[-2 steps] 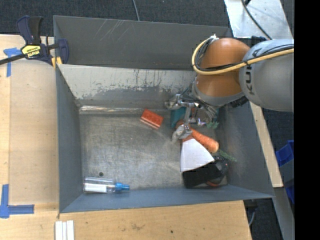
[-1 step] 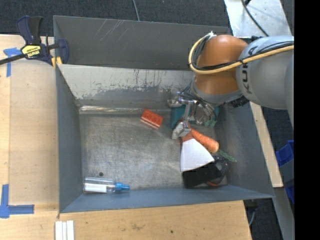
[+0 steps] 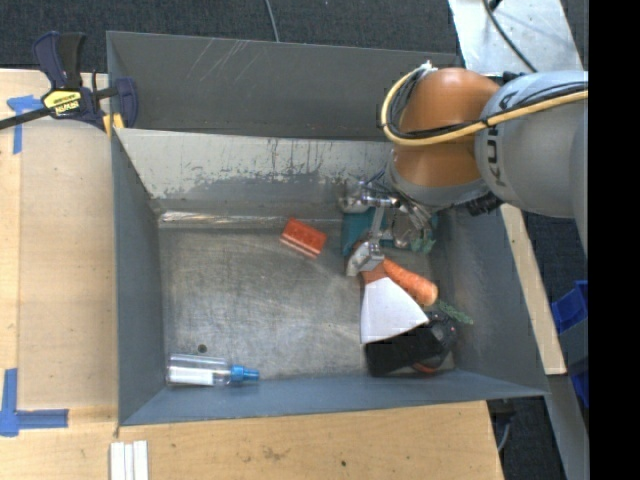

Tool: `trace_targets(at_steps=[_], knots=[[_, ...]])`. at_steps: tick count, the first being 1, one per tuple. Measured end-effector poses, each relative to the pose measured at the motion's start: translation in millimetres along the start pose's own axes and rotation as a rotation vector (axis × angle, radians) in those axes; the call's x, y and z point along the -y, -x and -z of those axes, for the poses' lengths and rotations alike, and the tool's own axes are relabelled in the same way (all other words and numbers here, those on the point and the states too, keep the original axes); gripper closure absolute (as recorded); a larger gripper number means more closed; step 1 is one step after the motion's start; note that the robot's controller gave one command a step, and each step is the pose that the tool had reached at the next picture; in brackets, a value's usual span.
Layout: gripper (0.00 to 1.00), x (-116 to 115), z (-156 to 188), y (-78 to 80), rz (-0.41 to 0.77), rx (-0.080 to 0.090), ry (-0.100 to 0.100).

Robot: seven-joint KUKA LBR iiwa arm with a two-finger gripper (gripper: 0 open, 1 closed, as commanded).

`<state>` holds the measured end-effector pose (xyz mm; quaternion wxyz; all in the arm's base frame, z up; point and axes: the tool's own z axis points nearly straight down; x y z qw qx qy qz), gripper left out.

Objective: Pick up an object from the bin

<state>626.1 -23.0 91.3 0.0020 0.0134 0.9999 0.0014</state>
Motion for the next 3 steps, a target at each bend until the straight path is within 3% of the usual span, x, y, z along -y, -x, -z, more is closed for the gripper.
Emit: trace_targets(at_steps=[1,2,3], knots=[[0.0,34,9,-7.2,0.074,0.0,0.001],[0.0,51,9,-4.8,0.055,0.0,0.007],[1.0,49,8,-10.8,-0.144,0.019,0.006]])
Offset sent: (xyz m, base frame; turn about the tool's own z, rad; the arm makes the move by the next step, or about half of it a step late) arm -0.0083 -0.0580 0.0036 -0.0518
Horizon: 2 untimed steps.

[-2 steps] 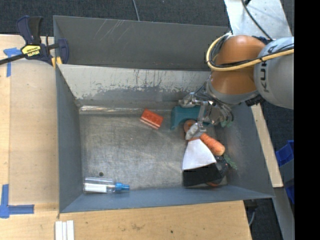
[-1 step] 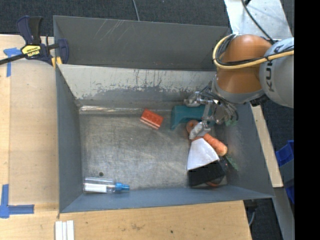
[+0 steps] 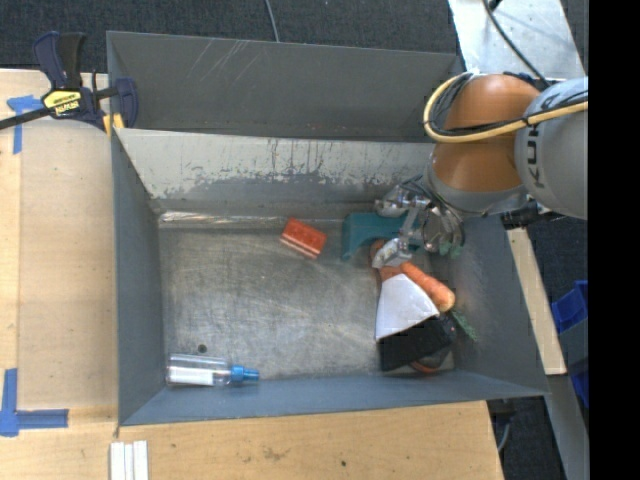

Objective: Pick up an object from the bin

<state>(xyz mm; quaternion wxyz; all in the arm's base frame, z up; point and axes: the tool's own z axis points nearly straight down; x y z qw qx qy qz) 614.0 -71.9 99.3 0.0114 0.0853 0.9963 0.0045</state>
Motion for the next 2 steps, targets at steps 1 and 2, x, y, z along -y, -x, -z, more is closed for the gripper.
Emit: trace_targets(at_steps=[1,2], knots=[[1.0,0,0,0.0,-0.001,0.0,0.0],[1.0,-20,31,-10.0,0.019,-0.02,-0.011]])
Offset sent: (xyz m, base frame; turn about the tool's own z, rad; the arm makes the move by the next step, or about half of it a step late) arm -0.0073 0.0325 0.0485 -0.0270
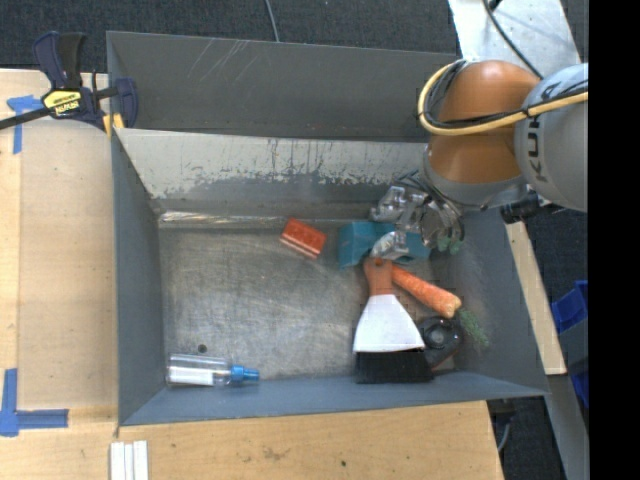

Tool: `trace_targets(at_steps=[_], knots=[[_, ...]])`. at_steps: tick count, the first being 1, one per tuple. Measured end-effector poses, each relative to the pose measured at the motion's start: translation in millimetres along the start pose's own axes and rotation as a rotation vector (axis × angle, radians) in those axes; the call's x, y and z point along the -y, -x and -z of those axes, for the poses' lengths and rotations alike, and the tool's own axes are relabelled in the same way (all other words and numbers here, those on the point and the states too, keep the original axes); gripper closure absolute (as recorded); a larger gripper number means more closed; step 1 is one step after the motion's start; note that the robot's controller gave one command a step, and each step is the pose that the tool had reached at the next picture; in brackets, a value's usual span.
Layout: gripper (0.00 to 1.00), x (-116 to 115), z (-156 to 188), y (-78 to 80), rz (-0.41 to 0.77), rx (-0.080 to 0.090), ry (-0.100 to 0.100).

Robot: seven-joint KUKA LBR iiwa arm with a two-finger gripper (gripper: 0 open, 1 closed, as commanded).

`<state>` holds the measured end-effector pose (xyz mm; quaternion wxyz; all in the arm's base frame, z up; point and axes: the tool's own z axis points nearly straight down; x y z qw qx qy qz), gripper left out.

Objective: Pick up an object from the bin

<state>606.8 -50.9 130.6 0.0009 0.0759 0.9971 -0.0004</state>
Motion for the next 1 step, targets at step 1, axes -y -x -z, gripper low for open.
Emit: trace_targets(at_steps=[1], knots=[[1.0,15.7,11.2,13.9,-0.004,0.002,0.003]])
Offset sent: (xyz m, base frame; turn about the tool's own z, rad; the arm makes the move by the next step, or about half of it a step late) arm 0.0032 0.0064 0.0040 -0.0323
